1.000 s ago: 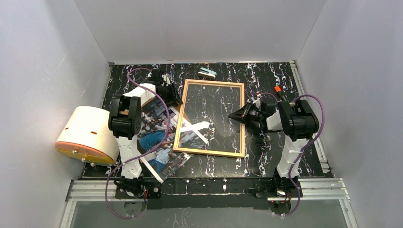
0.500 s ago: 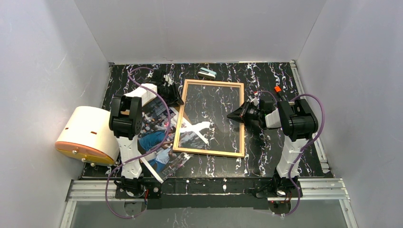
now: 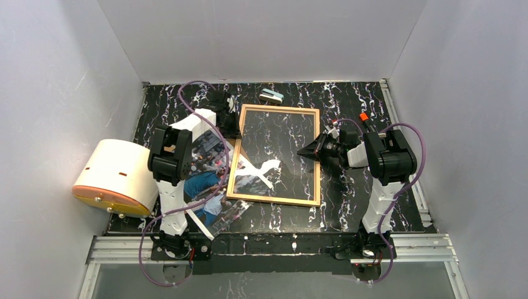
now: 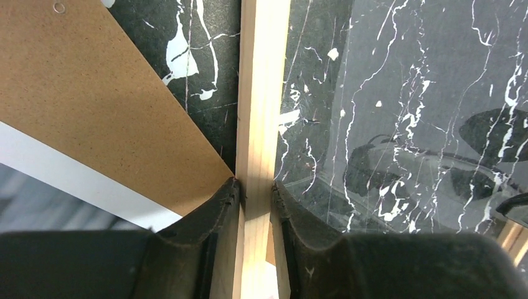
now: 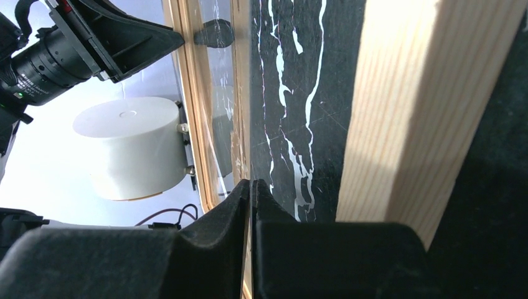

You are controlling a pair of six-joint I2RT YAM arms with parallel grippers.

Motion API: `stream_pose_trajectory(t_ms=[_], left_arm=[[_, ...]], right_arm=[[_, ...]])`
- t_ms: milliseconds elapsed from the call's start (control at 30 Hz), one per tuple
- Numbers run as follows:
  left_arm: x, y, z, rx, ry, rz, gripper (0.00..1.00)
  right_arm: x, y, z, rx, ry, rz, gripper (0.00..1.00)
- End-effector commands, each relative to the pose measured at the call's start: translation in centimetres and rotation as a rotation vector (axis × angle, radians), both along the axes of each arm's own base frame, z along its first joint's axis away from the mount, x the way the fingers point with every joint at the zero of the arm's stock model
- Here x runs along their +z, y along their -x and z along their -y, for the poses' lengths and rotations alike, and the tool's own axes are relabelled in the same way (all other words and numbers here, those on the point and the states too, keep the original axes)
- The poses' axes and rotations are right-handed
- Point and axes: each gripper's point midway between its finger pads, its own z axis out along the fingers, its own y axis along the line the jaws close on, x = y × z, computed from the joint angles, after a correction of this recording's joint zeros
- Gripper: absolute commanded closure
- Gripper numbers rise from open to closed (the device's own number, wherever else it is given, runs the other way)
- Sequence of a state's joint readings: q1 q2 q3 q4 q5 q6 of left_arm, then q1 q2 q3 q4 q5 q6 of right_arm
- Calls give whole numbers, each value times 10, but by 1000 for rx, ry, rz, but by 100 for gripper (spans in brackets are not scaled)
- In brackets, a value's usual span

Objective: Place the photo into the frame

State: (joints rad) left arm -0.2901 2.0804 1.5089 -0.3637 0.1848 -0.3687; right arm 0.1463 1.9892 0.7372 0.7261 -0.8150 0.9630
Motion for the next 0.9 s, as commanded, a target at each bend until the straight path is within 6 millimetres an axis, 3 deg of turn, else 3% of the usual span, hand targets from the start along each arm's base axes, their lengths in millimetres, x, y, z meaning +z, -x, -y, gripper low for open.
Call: stream_pose_trajectory(t_ms=[0, 200, 433, 867], left_arm=[[1, 12, -18, -7, -125, -16, 94], [-7, 18, -17, -37, -200, -29, 94], [-12, 22, -35, -33, -356, -36, 99], [-36, 38, -47, -71, -511, -152, 100]], right_arm=[[5, -3, -1, 9, 23, 38, 87], [8, -4, -1, 10, 23, 44, 87], [14, -6, -1, 10, 29, 45, 81], [41, -13, -3, 24, 31, 65, 69]])
